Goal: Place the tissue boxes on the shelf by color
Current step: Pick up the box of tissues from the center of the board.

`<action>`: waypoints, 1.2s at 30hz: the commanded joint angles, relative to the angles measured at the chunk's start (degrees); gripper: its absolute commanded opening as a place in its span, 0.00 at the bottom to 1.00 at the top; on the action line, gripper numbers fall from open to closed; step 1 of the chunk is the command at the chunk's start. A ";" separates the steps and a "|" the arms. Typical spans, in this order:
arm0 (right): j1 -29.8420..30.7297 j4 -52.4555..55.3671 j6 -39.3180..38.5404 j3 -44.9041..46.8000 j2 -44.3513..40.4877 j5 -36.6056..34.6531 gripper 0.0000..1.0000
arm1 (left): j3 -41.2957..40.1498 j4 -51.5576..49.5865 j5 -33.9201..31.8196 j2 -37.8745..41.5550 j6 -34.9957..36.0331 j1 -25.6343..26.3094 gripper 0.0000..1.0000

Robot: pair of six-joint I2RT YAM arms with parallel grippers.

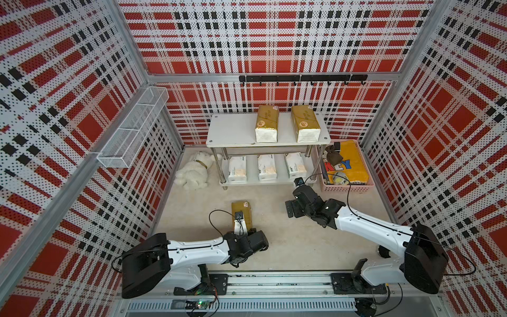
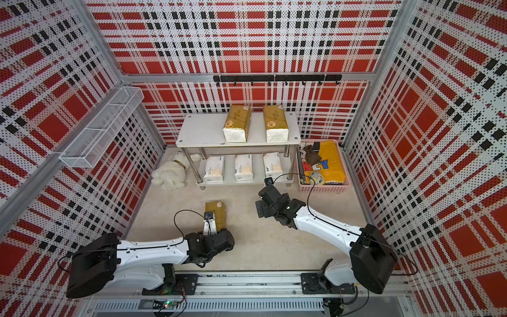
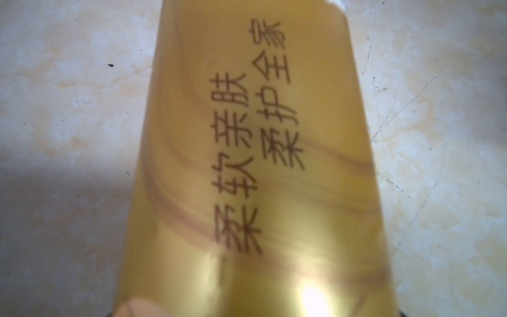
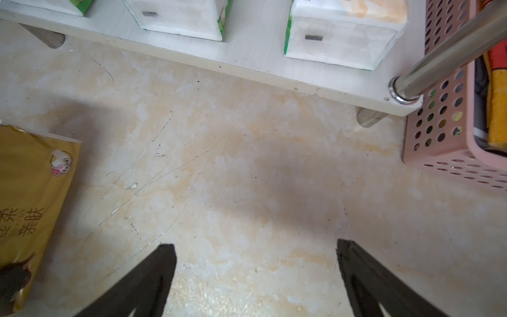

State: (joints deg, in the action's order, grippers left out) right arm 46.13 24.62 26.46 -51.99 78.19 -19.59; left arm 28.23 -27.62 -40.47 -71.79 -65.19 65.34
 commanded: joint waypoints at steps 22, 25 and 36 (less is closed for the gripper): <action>0.45 0.78 -0.07 0.40 -3.50 -2.19 1.00 | 11.37 -15.93 -7.84 1.37 -7.99 9.43 0.71; 0.45 0.93 -0.45 -0.07 -2.63 -2.34 1.00 | 13.92 -19.39 -9.22 2.02 -10.16 11.58 0.71; 0.45 1.30 -1.85 -2.86 -0.89 -2.55 1.00 | 27.71 -30.79 -12.41 2.33 -7.87 13.49 0.71</action>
State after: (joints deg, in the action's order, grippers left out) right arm 46.13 25.91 25.17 -53.41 76.40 -21.32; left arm 53.21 -53.58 -49.15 -70.63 -74.24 78.28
